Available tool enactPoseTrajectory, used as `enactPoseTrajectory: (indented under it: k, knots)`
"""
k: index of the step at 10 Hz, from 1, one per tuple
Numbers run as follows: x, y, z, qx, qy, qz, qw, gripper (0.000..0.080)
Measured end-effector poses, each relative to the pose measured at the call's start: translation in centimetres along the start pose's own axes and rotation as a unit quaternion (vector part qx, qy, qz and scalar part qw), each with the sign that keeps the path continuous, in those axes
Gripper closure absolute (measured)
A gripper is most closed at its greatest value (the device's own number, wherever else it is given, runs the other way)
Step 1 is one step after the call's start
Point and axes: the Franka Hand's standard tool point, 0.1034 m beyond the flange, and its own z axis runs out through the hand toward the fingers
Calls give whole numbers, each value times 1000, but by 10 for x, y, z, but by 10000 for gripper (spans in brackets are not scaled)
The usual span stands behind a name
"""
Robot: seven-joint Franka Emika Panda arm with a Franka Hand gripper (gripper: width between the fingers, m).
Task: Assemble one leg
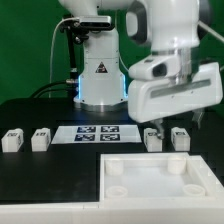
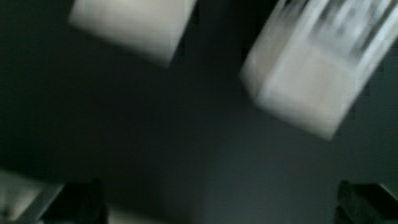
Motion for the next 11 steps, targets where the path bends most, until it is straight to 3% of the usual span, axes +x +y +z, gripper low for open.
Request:
enactPoseTrajectory:
  k: [1,2,5,6,8,10,11]
  knots:
    - [6,-3,-6,2,7,37,999,150]
    - [3,-1,-1,6,12,76,997,150]
    - [1,-3,0,8,-9,70,997,150]
    - [-7,-10,1,9,-54,84,995,150]
    - [4,-23,-10,13,-134,85,987,150]
    - [-1,-27,-5,21,-242,84,966,150]
    - [4,-25,1,25,-255,86,963,150]
